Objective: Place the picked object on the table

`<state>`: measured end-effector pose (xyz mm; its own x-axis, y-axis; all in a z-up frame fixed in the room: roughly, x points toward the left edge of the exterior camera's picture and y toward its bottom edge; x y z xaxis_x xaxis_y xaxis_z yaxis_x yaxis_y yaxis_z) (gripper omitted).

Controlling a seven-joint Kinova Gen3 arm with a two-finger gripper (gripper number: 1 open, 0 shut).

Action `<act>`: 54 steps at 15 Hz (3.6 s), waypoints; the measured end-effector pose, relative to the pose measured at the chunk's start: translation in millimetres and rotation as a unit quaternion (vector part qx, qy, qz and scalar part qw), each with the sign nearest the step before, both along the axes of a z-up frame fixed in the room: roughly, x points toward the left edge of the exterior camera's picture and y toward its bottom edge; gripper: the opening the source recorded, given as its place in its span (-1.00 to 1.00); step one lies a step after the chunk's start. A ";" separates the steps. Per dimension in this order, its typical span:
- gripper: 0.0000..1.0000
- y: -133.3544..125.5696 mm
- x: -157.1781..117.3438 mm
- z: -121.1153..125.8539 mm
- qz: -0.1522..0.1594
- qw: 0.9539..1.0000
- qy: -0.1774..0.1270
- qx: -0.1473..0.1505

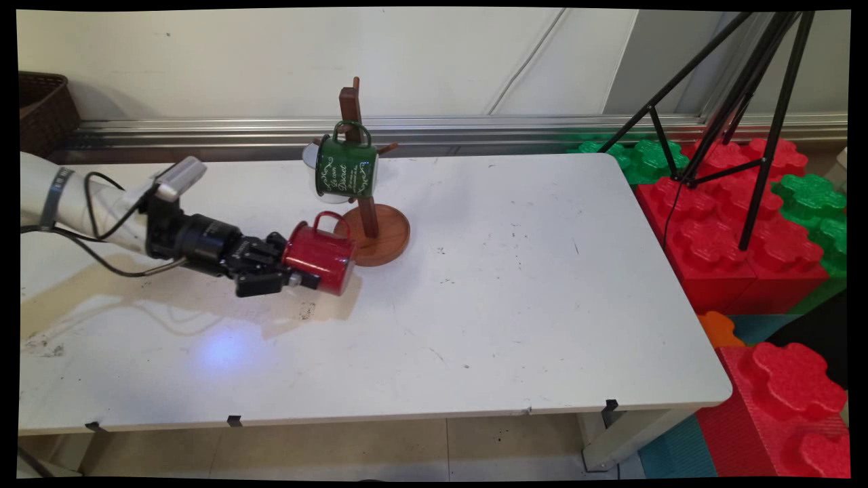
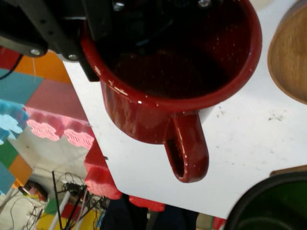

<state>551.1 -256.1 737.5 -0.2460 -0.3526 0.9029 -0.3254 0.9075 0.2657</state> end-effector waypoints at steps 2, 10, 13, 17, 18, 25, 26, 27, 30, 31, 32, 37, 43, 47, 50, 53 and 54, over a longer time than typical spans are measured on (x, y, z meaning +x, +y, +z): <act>-1.00 5.3 5.4 5.7 -0.005 1.000 -0.009 -0.006; -1.00 27.0 40.4 37.8 -0.016 0.997 -0.069 -0.033; -1.00 33.7 54.4 49.3 -0.012 0.994 -0.096 -0.040; -1.00 40.9 71.8 64.8 -0.011 0.989 -0.136 -0.051; -1.00 42.3 75.2 67.9 -0.012 0.988 -0.146 -0.054; -1.00 49.3 94.2 80.9 -0.026 0.974 -0.214 -0.072; -1.00 49.4 96.4 82.2 -0.029 0.971 -0.223 -0.074; -1.00 49.5 99.0 83.5 -0.032 0.968 -0.235 -0.078; -1.00 49.9 106.5 86.8 -0.041 0.959 -0.267 -0.088; -1.00 49.9 108.6 87.5 -0.043 0.956 -0.277 -0.091; -1.00 49.7 111.0 87.9 -0.047 0.951 -0.289 -0.096; -1.00 47.8 114.7 87.5 -0.055 0.937 -0.329 -0.108; -1.00 48.0 112.0 82.1 -0.061 0.920 -0.371 -0.107; -1.00 48.1 108.7 77.0 -0.072 0.913 -0.389 -0.102; -1.00 48.4 105.3 74.4 -0.081 0.909 -0.396 -0.099; -1.00 51.3 102.7 71.2 -0.092 0.905 -0.404 -0.097; -1.00 52.4 101.9 70.3 -0.096 0.904 -0.406 -0.097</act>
